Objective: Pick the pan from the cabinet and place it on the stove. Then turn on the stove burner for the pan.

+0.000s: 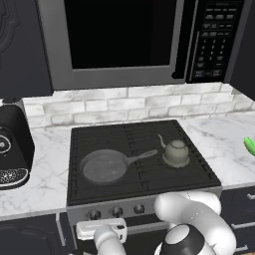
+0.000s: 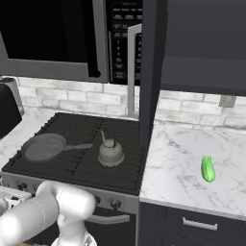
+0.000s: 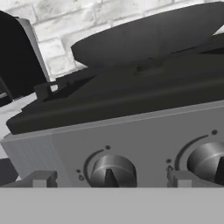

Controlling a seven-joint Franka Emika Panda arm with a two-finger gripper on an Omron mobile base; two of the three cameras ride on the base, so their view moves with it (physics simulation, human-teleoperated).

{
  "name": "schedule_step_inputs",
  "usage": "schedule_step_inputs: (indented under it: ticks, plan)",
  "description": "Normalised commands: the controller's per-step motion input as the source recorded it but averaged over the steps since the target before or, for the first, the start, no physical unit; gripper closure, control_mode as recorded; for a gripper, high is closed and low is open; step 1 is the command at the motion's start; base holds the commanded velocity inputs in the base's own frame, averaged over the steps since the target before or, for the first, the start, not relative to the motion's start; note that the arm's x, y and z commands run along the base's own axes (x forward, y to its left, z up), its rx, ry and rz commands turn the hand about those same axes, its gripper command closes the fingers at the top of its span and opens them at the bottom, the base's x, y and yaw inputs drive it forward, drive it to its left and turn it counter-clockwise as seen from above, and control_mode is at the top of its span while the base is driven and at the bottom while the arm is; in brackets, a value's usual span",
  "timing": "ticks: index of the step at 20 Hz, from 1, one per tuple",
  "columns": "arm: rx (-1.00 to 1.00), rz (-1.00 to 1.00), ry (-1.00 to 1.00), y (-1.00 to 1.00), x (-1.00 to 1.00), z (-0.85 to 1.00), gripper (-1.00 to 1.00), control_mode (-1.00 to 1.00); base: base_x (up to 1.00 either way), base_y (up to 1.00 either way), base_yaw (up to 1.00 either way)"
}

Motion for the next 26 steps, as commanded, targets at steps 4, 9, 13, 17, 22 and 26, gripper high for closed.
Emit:
schedule_step_inputs:
  ticks: [4, 9, 13, 17, 22, 26]
  plan:
    - [0.00, 0.00, -0.03, 0.06, 0.00, -0.03, -1.00, -1.00, 0.00, 0.00, 0.00]
    - [0.00, -0.01, -0.01, 0.00, 0.03, -0.06, -1.00, -1.00, 0.00, 0.00, 0.00]
    - [0.00, 0.00, -0.02, 0.00, 0.08, -0.05, -1.00, -1.00, 0.00, 0.00, 0.00]
    - [0.00, 0.00, -0.03, 0.00, 0.08, -0.05, -1.00, -1.00, 0.00, 0.00, 0.00]
    - [0.00, 0.00, -0.03, 0.01, 0.08, -0.11, -1.00, -1.00, 0.00, 0.00, 0.00]
    - [0.00, 0.00, -0.03, 0.01, 0.11, -0.10, -1.00, -1.00, 0.00, 0.00, 0.00]
